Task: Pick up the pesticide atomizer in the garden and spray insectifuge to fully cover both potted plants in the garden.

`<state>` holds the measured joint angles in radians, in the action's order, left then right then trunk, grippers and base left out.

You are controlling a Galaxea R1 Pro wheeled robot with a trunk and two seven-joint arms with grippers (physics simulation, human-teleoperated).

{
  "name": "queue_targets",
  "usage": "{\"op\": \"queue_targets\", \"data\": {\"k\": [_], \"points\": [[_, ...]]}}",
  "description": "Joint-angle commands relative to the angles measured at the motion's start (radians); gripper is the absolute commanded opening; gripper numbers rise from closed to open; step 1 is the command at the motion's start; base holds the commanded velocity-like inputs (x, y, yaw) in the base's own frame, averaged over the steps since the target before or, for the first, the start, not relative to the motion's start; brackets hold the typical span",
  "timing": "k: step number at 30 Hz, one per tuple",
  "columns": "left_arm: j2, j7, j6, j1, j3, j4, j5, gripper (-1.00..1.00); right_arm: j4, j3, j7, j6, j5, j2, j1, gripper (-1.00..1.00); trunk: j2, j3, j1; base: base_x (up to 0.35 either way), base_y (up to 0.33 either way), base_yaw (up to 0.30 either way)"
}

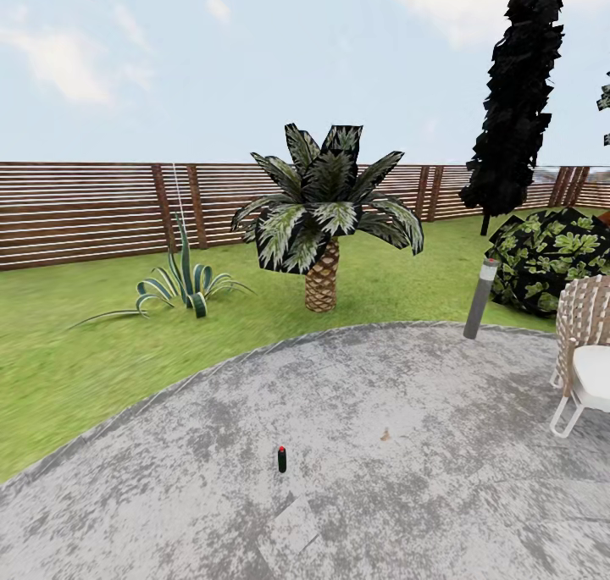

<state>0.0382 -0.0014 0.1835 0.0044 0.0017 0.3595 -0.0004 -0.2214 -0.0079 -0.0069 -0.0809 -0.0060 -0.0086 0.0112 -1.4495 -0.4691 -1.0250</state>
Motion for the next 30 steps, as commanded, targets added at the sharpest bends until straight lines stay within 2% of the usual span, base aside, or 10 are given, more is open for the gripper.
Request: {"op": "queue_targets", "data": {"k": [1,7,11,16,20,30], "points": [[0.0,0.0,0.006,-0.017,0.0,0.058,-0.001,1.0,-0.032,-0.001,-0.001,-0.005,-0.001,-0.002,-0.001,1.0,0.0,-0.001,0.0,0.0,0.0,0.0],[-0.001,0.0,0.057,-0.101,0.001,0.064,-0.002,1.0,-0.104,0.001,-0.001,-0.006,0.016,-0.002,-0.001,1.0,0.0,-0.001,0.0,0.0,0.0,0.0],[-0.003,-0.001,0.085,-0.174,0.001,0.065,0.0,1.0,-0.122,0.004,0.0,-0.006,0.083,-0.003,-0.001,1.0,0.0,-0.001,0.0,0.0,0.0,0.0],[-0.006,-0.002,0.093,-0.232,0.004,0.064,0.011,1.0,-0.125,0.0,0.002,-0.006,0.103,0.0,-0.001,1.0,0.0,-0.001,0.0,0.0,0.0,0.0],[-0.006,0.0,0.102,-0.241,0.006,0.063,0.016,1.0,-0.125,0.0,0.004,-0.008,0.106,0.0,-0.001,1.0,0.0,-0.001,0.0,0.0,0.0,0.0],[-0.005,0.0,0.125,-0.244,0.018,0.056,0.053,1.0,-0.125,-0.001,0.004,-0.009,0.107,0.0,-0.001,1.0,0.0,-0.001,0.0,0.0,0.0,0.0]]}}
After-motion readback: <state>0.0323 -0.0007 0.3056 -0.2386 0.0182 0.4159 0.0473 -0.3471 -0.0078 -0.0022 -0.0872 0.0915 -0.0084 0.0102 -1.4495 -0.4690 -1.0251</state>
